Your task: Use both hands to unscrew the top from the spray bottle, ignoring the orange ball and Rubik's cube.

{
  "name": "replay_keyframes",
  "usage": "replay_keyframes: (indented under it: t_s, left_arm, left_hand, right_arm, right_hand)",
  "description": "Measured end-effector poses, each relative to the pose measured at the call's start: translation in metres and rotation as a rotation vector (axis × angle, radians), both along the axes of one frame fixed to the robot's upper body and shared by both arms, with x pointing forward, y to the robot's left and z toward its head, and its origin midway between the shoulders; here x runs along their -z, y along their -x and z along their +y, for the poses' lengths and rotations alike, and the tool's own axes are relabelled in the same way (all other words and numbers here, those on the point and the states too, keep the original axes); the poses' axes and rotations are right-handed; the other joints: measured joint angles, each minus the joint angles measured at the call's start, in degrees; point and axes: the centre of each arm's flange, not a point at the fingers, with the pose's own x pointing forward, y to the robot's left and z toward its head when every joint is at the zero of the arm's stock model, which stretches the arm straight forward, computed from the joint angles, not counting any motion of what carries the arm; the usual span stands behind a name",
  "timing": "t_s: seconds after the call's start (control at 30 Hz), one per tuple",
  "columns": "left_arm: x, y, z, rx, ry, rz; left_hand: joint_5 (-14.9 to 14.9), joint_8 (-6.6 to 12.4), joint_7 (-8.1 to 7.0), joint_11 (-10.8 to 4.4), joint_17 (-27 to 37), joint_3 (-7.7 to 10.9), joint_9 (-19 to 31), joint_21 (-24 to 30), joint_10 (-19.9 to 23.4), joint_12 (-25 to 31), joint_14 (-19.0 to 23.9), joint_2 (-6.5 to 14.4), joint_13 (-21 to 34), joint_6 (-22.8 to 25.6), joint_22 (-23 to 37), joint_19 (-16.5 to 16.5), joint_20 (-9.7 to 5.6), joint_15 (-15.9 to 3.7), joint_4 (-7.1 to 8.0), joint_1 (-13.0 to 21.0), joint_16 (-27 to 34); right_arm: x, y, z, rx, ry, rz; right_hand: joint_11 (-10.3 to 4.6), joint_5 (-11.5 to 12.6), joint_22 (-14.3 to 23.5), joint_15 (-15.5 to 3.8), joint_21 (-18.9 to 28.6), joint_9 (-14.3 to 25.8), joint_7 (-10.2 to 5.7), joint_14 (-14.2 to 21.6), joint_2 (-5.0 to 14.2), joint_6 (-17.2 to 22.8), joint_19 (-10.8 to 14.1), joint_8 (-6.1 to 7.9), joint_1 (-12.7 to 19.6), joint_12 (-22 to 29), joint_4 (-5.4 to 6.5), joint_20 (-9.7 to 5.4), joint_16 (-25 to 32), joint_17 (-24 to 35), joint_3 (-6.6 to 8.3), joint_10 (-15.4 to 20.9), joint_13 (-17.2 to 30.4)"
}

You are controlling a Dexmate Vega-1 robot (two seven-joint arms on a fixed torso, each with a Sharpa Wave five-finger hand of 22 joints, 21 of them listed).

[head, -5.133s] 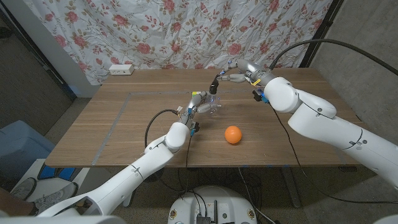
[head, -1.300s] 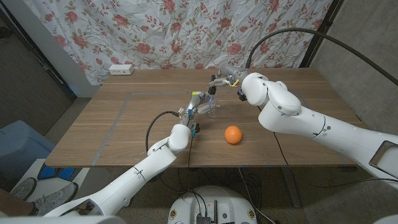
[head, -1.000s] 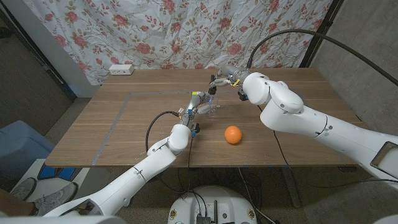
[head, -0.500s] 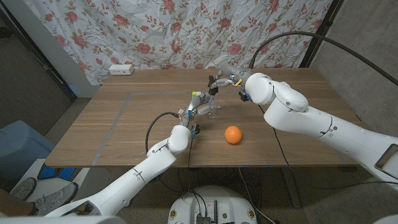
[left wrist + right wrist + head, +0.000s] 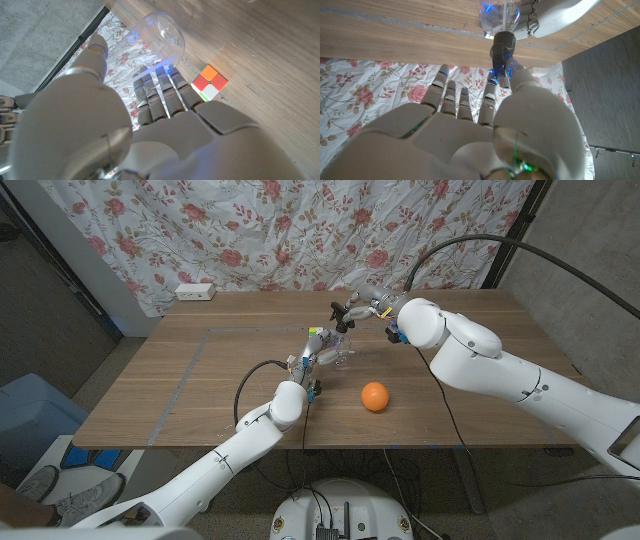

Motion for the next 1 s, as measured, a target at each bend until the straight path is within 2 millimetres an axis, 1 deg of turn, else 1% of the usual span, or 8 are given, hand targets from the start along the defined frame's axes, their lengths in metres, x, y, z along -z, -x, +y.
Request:
replay_keyframes:
  t_s: [0.07,0.27,0.37,0.53,0.67,0.7,0.87,1.0]
  left_arm:
    - [0.000,0.000,0.000,0.001,0.000,0.000]
    - [-0.001,-0.001,-0.001,0.005,-0.001,0.004]
    - [-0.001,-0.002,-0.001,0.008,-0.003,0.006]
    - [-0.003,-0.004,-0.002,0.013,-0.006,0.007]
    - [-0.003,-0.004,-0.003,0.016,-0.007,0.008]
    - [-0.003,-0.005,-0.004,0.018,-0.008,0.009]
    - [-0.004,-0.005,-0.005,0.024,-0.011,0.011]
    - [-0.004,-0.006,-0.006,0.027,-0.013,0.013]
  left_hand:
    - [0.00,0.00,0.00,0.00,0.00,0.00,0.00,0.00,0.00,0.00,0.00,0.00,-0.01,0.00,0.00,0.00,0.00,0.00,0.00,0.00,0.00]
    - [0.00,0.25,0.00,0.00,0.00,0.00,-0.02,0.00,0.00,0.00,0.00,0.00,0.02,0.00,0.00,0.00,0.00,0.00,0.00,0.00,-0.22]
    - [0.00,0.25,0.00,0.00,-0.01,0.00,-0.02,0.00,0.00,0.00,0.00,0.00,0.03,0.00,0.00,0.00,0.00,0.00,0.00,0.00,-0.22]
    - [0.00,0.25,0.00,0.00,-0.01,0.24,-0.02,0.00,0.00,-0.01,0.00,0.01,0.04,0.00,0.00,0.00,0.00,0.00,-0.24,0.01,-0.22]
    - [0.00,0.25,0.00,0.00,-0.01,0.24,-0.02,0.00,0.00,-0.01,0.00,0.01,0.03,0.00,0.00,0.00,0.00,0.00,-0.24,0.01,-0.22]
    - [0.00,0.25,0.00,0.00,-0.01,0.24,-0.02,0.00,0.00,-0.01,0.00,0.01,0.03,0.00,0.00,0.00,0.00,0.00,-0.24,0.01,-0.22]
    - [0.00,0.24,0.00,0.00,-0.01,0.24,-0.02,0.00,0.00,-0.02,0.00,0.01,0.02,0.00,0.00,0.00,0.00,0.00,-0.24,0.01,-0.22]
    - [0.00,0.23,0.01,0.00,-0.01,0.24,-0.03,0.00,0.00,-0.02,0.00,0.01,0.01,0.01,0.00,0.00,0.00,0.00,-0.24,0.01,-0.22]
  right_arm:
    - [0.000,-0.001,0.000,-0.006,-0.005,0.003]
    - [0.000,-0.004,-0.004,-0.024,-0.031,0.015]
    - [0.000,-0.005,-0.005,-0.032,-0.042,0.021]
    - [0.001,-0.007,-0.007,-0.044,-0.065,0.030]
    - [0.001,-0.009,-0.009,-0.052,-0.080,0.031]
    - [0.002,-0.010,-0.010,-0.053,-0.086,0.032]
    - [0.002,-0.011,-0.011,-0.057,-0.107,0.030]
    - [0.003,-0.013,-0.013,-0.058,-0.127,0.031]
  right_hand:
    - [-0.08,0.05,0.00,0.00,0.00,0.00,-0.18,0.00,-0.33,0.18,0.20,0.21,0.93,0.00,0.18,-0.20,0.00,0.00,0.32,-0.08,0.00]
    - [-0.39,0.55,0.00,-0.41,0.00,0.41,-1.97,0.41,0.04,0.67,0.20,0.46,2.21,0.00,0.17,-0.20,0.00,0.01,0.79,0.23,0.00]
    - [-1.12,0.68,0.00,-0.43,0.00,0.65,-3.29,0.39,-0.25,1.06,0.20,1.14,3.59,0.00,0.49,-0.20,0.36,0.14,1.10,0.34,0.00]
    - [-2.03,0.89,0.00,-1.46,0.00,1.06,-5.21,0.40,-0.12,2.34,0.40,1.91,4.35,0.00,0.73,-0.41,0.39,0.43,1.34,0.63,0.00]
    - [-2.85,1.11,0.00,-2.08,0.00,1.33,-6.64,-0.02,0.47,3.14,1.01,2.67,5.12,0.00,0.49,-0.22,0.70,0.74,1.58,1.04,0.00]
    - [-2.87,1.11,0.00,-2.26,0.00,1.49,-6.87,-0.21,0.11,3.38,1.21,2.78,6.07,0.00,0.49,-0.39,0.73,0.89,1.58,1.02,0.00]
    - [-3.38,1.11,0.00,-2.98,0.00,1.84,-7.96,-0.11,0.57,4.50,1.21,3.65,6.52,0.00,0.57,-0.40,0.85,1.23,1.97,1.37,0.00]
    - [-4.11,1.11,0.00,-3.20,0.00,2.09,-8.67,0.11,0.27,6.45,1.56,4.83,7.56,0.43,0.57,-0.75,1.35,1.49,1.97,2.11,0.00]
